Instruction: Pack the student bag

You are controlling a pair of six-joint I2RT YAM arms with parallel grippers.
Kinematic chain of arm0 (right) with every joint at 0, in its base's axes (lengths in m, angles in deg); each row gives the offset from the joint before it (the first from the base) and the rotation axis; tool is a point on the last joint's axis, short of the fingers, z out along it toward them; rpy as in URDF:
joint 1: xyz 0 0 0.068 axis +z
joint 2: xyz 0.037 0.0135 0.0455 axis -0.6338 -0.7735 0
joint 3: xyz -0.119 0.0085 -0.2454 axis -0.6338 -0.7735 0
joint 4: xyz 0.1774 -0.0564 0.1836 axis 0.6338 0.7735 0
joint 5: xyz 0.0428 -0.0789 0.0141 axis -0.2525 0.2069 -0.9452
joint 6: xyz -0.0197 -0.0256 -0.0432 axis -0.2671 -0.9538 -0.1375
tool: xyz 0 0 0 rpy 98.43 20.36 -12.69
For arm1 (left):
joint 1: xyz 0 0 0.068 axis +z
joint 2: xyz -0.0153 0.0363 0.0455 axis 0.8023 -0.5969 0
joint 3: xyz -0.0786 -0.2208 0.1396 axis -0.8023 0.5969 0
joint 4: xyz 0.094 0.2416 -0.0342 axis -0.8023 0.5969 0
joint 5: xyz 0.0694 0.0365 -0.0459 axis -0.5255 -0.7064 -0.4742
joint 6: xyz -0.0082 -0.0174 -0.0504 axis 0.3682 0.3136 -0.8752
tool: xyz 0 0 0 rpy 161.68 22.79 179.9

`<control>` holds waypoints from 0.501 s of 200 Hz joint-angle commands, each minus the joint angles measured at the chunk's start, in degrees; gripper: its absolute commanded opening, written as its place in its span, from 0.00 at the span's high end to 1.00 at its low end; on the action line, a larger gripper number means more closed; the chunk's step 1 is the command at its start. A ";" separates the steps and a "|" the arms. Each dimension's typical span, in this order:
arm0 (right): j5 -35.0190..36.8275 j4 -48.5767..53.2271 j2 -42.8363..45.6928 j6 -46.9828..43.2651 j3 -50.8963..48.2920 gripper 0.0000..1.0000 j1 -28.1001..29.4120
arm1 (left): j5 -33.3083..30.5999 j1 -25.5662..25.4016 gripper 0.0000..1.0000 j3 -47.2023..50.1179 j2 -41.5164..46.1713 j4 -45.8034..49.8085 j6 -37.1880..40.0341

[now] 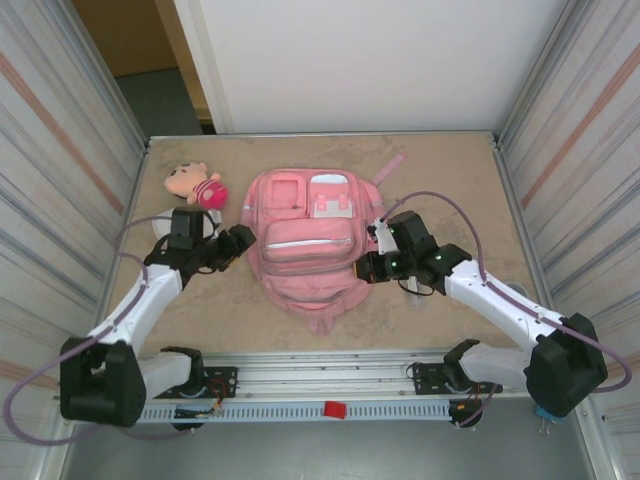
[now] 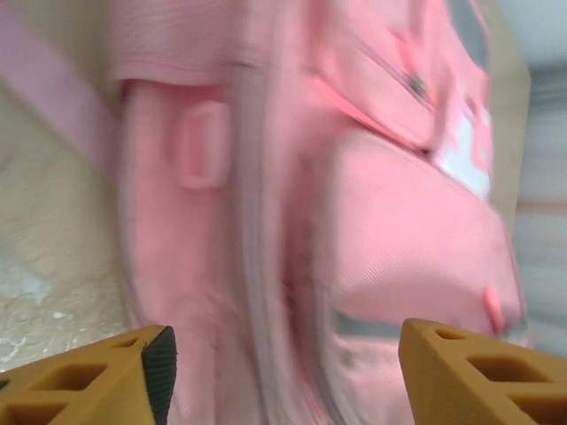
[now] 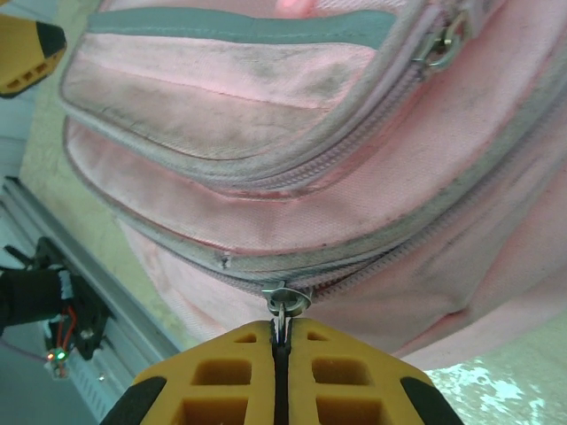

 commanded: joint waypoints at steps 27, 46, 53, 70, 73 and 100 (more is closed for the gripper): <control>-7.03 0.14 -0.41 -3.78 5.24 1.00 0.70 | -10.01 -22.97 0.27 -3.30 7.26 -2.38 39.45; -7.25 0.45 -0.19 -4.08 5.59 1.00 0.63 | -15.08 -30.91 0.24 -6.74 2.36 -2.12 50.52; -7.28 0.42 -0.14 -4.07 5.54 1.00 0.65 | -16.84 -32.96 0.23 -8.26 -0.51 -2.03 53.71; -7.48 0.30 -0.07 -4.05 5.43 1.00 0.67 | -19.62 -36.33 0.23 -12.27 -7.65 -2.30 60.36; -7.60 0.25 -0.04 -4.04 5.41 1.00 0.69 | -20.33 -36.84 0.23 -12.96 -8.96 -2.54 61.15; -8.70 -0.04 0.09 -4.04 5.67 1.00 0.70 | -22.50 -38.09 0.28 -17.68 -18.72 -6.14 65.00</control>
